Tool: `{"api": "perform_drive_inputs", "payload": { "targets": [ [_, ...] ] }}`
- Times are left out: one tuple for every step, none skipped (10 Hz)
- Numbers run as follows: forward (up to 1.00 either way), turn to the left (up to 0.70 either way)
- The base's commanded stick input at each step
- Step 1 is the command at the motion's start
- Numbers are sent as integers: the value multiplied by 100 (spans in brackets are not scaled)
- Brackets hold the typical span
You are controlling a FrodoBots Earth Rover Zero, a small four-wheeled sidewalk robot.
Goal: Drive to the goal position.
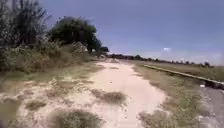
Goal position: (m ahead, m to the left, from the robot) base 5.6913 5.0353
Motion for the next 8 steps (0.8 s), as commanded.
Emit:
{"api": "perform_drive_inputs", "payload": {
  "targets": [
    [70, 0],
    [70, 0],
    [70, 0],
    [70, 0],
    [70, 0],
    [70, 0],
    [70, 0],
    [70, 0]
  ]
}}
